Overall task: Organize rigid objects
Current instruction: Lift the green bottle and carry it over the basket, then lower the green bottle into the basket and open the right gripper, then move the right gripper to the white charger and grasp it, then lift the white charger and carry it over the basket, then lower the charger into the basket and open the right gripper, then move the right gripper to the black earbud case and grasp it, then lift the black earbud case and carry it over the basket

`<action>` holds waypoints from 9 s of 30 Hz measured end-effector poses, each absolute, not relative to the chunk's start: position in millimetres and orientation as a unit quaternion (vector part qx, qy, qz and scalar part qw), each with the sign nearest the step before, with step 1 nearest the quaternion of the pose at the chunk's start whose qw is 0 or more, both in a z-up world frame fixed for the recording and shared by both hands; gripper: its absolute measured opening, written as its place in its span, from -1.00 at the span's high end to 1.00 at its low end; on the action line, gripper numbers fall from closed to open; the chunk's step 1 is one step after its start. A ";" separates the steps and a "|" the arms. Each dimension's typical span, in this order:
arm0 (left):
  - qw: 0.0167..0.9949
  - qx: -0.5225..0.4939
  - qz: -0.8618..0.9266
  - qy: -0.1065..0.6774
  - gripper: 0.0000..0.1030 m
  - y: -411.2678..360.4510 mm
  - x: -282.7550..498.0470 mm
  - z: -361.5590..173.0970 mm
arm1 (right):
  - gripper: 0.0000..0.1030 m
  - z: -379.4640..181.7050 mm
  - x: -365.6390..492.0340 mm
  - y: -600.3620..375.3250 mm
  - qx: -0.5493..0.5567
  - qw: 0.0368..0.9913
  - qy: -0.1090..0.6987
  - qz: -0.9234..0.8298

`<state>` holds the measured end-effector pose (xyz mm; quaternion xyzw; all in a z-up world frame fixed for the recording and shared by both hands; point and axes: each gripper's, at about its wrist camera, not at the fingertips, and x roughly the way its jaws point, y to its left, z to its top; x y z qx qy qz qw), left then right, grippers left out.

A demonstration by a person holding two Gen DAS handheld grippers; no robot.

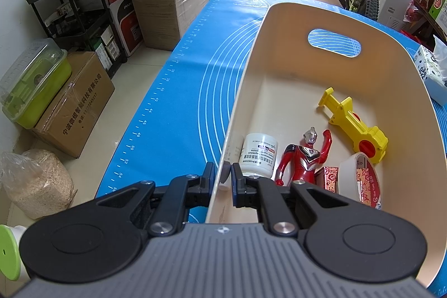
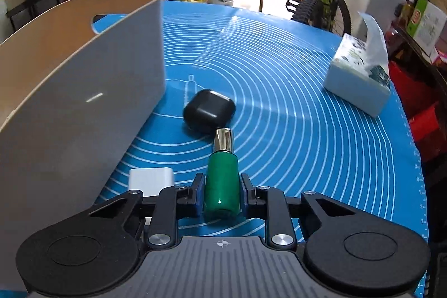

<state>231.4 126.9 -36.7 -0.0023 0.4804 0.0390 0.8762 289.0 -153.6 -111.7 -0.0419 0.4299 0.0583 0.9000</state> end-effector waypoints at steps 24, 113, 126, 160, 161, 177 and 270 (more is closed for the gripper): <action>0.876 -0.003 0.039 0.481 0.74 126.2 231.9 -37.3 | 0.35 -59.3 270.7 -175.1 0.074 0.929 0.362 0.005; 0.876 -0.001 0.040 0.481 0.74 125.8 232.5 -36.9 | -0.74 -97.4 257.8 -130.8 -0.054 0.895 0.430 0.100; 0.876 0.000 0.041 0.481 0.74 126.6 232.6 -37.3 | -0.52 -121.6 261.6 -123.3 -0.106 0.900 0.397 0.148; 0.876 0.001 0.042 0.481 0.74 127.0 232.8 -37.9 | 0.18 -78.6 251.4 -139.0 -0.032 0.937 0.331 0.109; 0.876 0.001 0.042 0.481 0.74 126.9 232.9 -37.8 | 0.18 -74.6 250.2 -138.7 -0.029 0.939 0.326 0.106; 0.876 0.002 0.042 0.481 0.74 126.1 232.8 -38.1 | 0.18 -18.7 237.3 -81.6 -0.027 0.954 0.272 0.122; 0.872 0.024 0.047 0.487 0.72 115.9 238.4 -41.9 | -0.11 -130.6 344.6 -140.1 -0.018 0.935 0.351 0.051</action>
